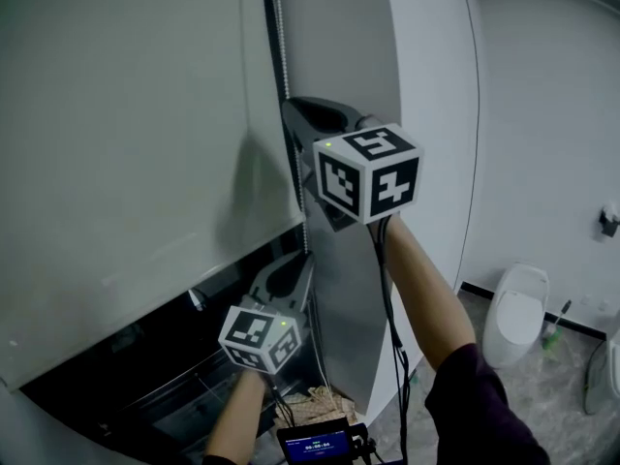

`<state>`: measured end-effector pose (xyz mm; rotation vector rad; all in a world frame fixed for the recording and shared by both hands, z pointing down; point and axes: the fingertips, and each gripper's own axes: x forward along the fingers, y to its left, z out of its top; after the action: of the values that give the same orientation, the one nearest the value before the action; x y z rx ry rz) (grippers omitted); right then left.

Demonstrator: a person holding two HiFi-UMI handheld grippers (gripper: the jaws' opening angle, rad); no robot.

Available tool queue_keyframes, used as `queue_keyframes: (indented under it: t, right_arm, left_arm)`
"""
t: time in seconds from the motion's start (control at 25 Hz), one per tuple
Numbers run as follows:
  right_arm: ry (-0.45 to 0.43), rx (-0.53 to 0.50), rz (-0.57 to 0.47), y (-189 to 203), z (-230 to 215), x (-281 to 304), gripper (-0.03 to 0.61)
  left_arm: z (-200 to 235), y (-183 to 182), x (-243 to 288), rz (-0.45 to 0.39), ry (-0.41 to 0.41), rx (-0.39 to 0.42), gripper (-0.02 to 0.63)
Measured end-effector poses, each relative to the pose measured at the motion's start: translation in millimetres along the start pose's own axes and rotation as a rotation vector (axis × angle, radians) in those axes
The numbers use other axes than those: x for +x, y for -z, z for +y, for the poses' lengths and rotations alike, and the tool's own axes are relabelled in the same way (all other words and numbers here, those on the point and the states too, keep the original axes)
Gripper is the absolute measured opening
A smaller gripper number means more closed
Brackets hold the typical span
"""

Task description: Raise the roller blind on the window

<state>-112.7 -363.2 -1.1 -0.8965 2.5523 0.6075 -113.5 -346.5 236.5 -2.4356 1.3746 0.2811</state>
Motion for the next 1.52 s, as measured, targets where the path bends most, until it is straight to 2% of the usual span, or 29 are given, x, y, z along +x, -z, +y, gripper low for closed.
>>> queue_keyframes:
  t: [0.12,0.24,0.44,0.64,0.8,0.88,1.0,1.12,1.28,1.36,1.44,1.52]
  right_arm:
    - [0.017,-0.031,-0.01,-2.4,-0.2,-5.4,0.017]
    - [0.026,-0.013,-0.029,-3.3,-5.1,-16.7,0.015]
    - [0.019,-0.01,0.019,40.5,15.3,-41.0,0.015]
    - [0.008,0.019,0.129,113.5,41.2,-79.6,0.015]
    - [-0.007,0.065,0.193,167.6,66.0,-101.2,0.015]
    - [-0.015,0.09,0.186,175.9,71.5,-108.1,0.015]
    - [-0.034,0.083,0.182,168.9,78.2,-114.9,0.015]
    - [-0.036,0.085,0.177,168.5,78.2,-116.0,0.015]
    - [-0.008,0.097,0.17,164.5,63.9,-110.4,0.017]
    - [-0.004,0.148,0.089,136.9,49.0,-106.3,0.018]
    - [-0.038,0.24,-0.012,96.5,33.4,-97.5,0.02]
    - [-0.094,0.319,-0.077,52.0,16.7,-81.9,0.079]
  left_arm:
    - [8.5,-18.8,-6.4,-0.049,-0.009,-0.003,0.02]
    - [22.9,-65.7,-5.1,-0.131,-0.016,-0.011,0.02]
    - [39.8,-137.6,9.4,-0.209,-0.005,0.028,0.02]
    - [32.6,-178.3,52.1,-0.193,0.002,0.082,0.021]
    - [42.2,-193.6,72.7,-0.178,-0.012,0.057,0.028]
    - [46.6,-195.1,78.6,-0.165,-0.038,0.061,0.044]
    - [48.9,-194.9,86.5,-0.149,-0.055,0.063,0.044]
    - [49.8,-194.3,85.2,-0.174,-0.073,0.064,0.025]
    - [51.4,-199.8,69.4,-0.218,-0.111,0.123,0.018]
    - [53.7,-199.6,57.9,-0.228,-0.115,0.124,0.018]
    - [55.2,-190.8,48.5,-0.217,-0.11,0.114,0.018]
    - [50.4,-176.8,44.8,-0.193,-0.105,0.112,0.018]
